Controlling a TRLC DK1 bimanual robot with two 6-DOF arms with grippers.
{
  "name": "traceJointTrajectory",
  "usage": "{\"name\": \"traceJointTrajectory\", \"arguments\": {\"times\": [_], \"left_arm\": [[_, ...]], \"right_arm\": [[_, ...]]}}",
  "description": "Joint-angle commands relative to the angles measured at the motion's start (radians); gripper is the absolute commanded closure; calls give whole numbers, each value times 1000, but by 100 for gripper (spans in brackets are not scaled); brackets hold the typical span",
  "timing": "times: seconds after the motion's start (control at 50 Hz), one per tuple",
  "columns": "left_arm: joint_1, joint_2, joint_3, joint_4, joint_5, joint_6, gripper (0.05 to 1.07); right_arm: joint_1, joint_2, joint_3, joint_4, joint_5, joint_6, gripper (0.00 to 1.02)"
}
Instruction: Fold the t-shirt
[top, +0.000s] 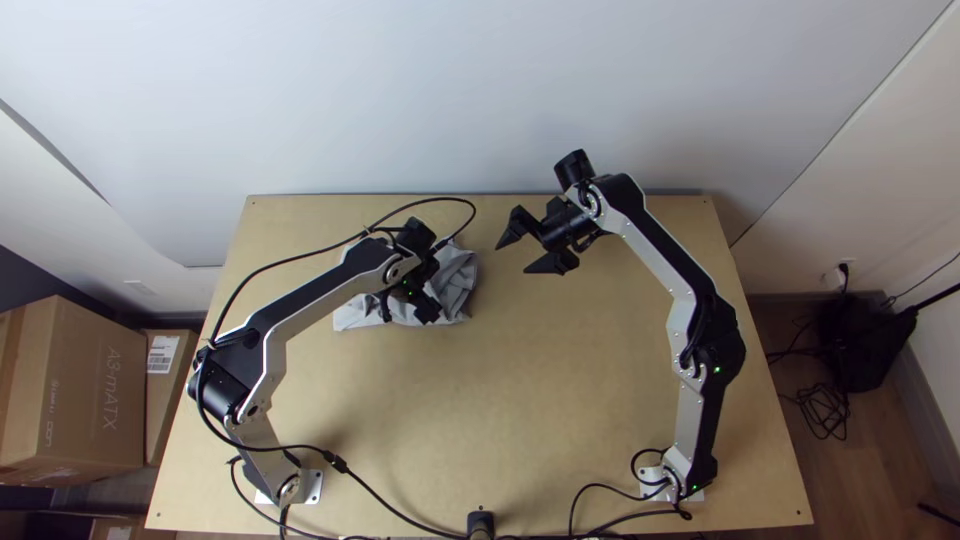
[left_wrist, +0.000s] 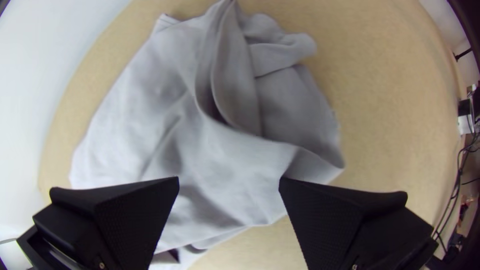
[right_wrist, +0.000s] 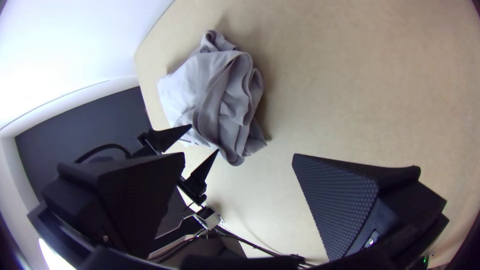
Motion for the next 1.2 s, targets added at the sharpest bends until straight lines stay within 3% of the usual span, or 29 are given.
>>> {"name": "traceJointTrajectory", "arguments": {"times": [0.0,0.74,1.02,1.18], "left_arm": [[-33,15,23,-21,50,-57,11],[-81,82,143,-25,289,-236,11],[83,-64,278,-130,305,-226,11],[201,-142,373,-180,295,-227,11]], "right_arm": [[-24,-51,-28,-11,-16,-2,3],[-96,-104,-139,6,-54,-8,3],[-41,44,-59,32,-54,-18,4],[7,174,38,32,-54,-28,10]]}}
